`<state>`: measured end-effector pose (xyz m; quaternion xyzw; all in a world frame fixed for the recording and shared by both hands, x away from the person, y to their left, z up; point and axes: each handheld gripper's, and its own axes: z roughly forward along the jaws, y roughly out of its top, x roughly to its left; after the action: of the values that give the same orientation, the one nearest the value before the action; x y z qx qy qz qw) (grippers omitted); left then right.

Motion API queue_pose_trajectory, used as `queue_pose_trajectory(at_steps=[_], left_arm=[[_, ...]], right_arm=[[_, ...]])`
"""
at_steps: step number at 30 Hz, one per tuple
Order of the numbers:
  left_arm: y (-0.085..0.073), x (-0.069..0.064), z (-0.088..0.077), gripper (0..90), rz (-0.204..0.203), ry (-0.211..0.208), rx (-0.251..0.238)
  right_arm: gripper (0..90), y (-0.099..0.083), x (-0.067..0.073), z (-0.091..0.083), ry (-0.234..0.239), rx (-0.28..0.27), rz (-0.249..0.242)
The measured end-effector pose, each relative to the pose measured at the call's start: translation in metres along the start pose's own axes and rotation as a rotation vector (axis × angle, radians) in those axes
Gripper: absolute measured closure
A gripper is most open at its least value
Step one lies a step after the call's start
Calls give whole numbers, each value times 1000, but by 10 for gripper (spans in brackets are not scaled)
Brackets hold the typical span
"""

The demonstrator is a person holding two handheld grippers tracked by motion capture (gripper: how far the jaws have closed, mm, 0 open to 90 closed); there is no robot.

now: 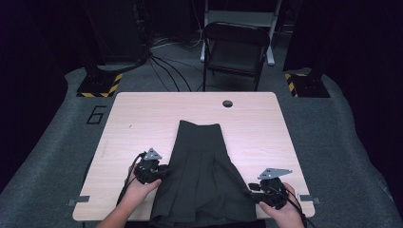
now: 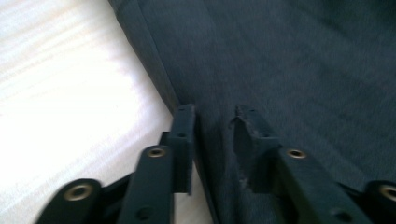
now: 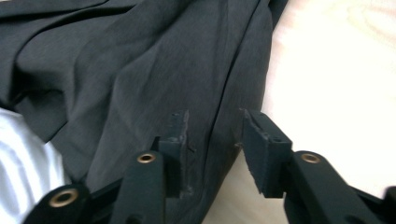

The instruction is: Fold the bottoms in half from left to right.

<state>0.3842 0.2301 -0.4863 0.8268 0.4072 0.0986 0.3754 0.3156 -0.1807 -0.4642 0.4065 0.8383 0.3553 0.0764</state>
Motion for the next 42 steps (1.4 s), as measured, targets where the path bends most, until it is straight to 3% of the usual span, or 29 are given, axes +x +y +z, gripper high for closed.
queue_pose_trajectory(at_steps=[7, 9, 12, 14, 16, 20, 26, 28, 31, 33, 34, 36, 39, 42], left_arm=[[0, 7, 7, 558, -32, 6, -19], [1, 9, 8, 531, -24, 11, -27], [2, 12, 13, 498, -40, 13, -58], [5, 17, 15, 475, -43, 6, -47], [8, 23, 20, 442, -75, -22, -41], [12, 24, 29, 420, -41, -16, -23], [18, 25, 45, 410, -49, -5, -19], [18, 24, 48, 437, -54, 1, -16], [17, 21, 52, 486, -7, 30, -11], [16, 19, 52, 528, -3, 34, -18], [15, 19, 52, 557, 4, 38, -21], [13, 18, 51, 604, -5, 37, -28], [10, 17, 50, 667, -40, 34, -47], [8, 15, 47, 705, -22, 47, -32]], right_arm=[[516, 24, -4, 20, -39, -19, -10], [485, 33, -8, 28, -40, -22, -18], [443, 46, -11, 40, -43, -35, -19], [411, 54, -14, 50, -56, -40, -28], [406, 61, -18, 60, -68, -27, -18], [394, 71, -26, 81, -93, -8, -3], [361, 74, -31, 100, -109, 22, 29], [360, 73, -31, 105, -114, 33, 20], [371, 70, -31, 110, -116, 42, 21], [420, 67, -30, 113, -92, 41, 39], [434, 66, -31, 113, -83, 34, 22], [486, 65, -28, 114, -90, 32, -9], [531, 65, -23, 114, -89, 25, -13], [560, 64, -21, 114, -90, 19, -18]])
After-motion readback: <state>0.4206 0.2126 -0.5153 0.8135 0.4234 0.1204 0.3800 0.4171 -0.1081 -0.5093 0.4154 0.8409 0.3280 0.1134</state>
